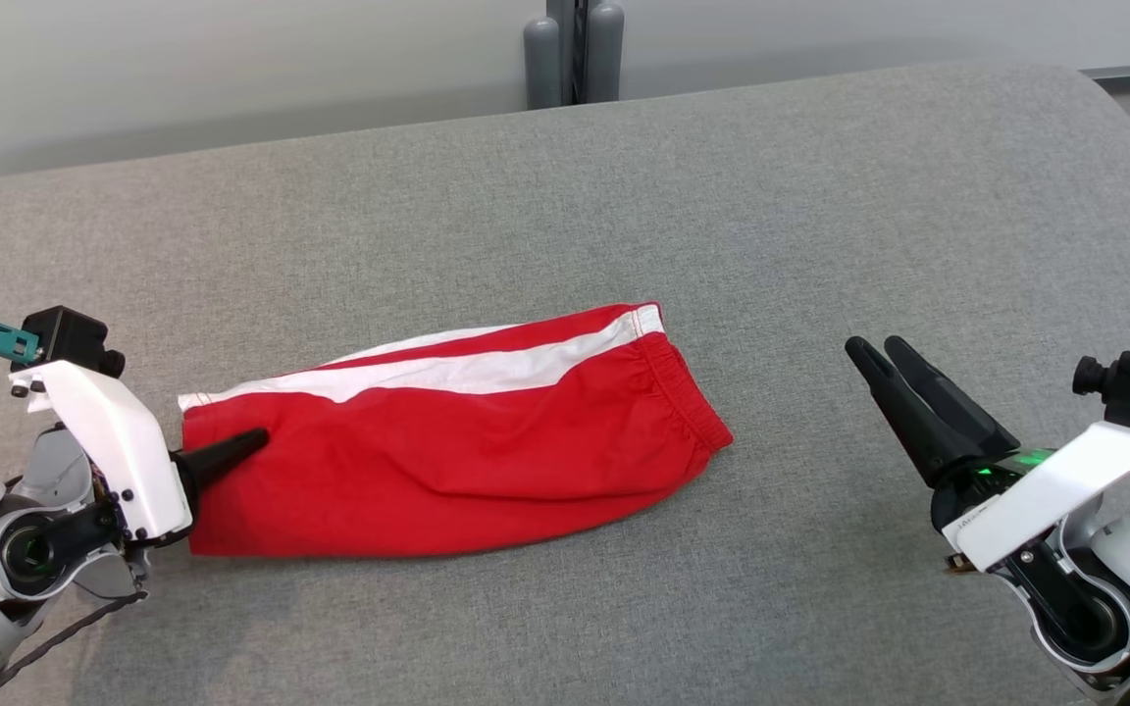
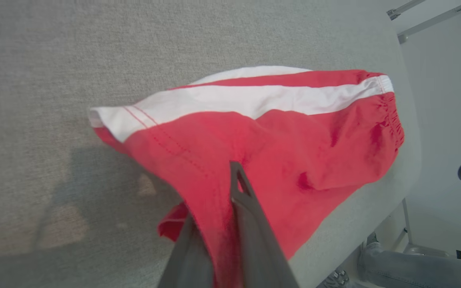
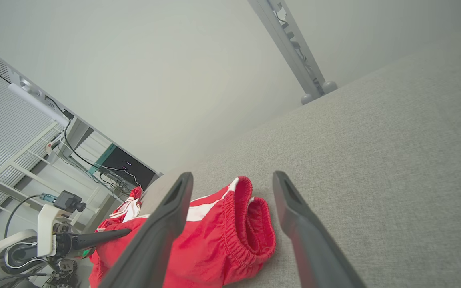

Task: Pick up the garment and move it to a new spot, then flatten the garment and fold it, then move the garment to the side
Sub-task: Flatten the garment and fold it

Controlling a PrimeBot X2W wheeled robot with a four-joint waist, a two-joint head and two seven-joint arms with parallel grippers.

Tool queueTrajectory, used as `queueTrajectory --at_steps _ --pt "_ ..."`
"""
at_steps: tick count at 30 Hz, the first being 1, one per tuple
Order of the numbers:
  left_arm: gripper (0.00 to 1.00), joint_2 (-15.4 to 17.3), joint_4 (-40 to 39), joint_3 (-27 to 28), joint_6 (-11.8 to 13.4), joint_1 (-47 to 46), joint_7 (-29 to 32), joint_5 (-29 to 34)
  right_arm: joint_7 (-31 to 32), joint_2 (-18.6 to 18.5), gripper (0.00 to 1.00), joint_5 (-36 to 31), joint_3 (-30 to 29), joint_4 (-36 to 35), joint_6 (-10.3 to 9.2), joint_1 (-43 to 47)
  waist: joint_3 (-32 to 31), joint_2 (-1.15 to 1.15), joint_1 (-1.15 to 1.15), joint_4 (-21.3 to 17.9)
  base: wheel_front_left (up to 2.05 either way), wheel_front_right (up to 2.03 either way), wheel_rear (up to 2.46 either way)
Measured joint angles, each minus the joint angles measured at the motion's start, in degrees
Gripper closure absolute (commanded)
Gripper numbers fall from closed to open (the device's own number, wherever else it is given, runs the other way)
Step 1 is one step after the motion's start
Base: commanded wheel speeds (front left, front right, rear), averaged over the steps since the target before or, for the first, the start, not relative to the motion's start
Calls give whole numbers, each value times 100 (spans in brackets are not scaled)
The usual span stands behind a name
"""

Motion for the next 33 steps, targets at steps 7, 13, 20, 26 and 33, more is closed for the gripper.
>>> queueTrajectory --at_steps 7,13,20,26,33 --pt "0 -96 120 -26 -57 22 -63 83 49 -3 0 -2 -21 59 0 20 -69 0 0 64 0 0 0" --pt "0 99 107 18 -101 -25 -442 441 48 -19 0 -57 -91 122 0 131 -254 0 0 158 0 0 0" --pt "0 380 -456 243 212 22 -1588 1011 18 -76 0 -163 -203 221 0 314 -523 0 0 333 0 0 0" --pt "0 489 -1172 456 822 589 -2874 1338 -140 68 0 -555 -546 488 0 506 -754 0 0 561 0 0 0" --pt "0 570 -1586 678 1441 1127 -3757 1566 -224 371 0 -1100 -978 599 0 661 -863 0 0 694 0 0 0"
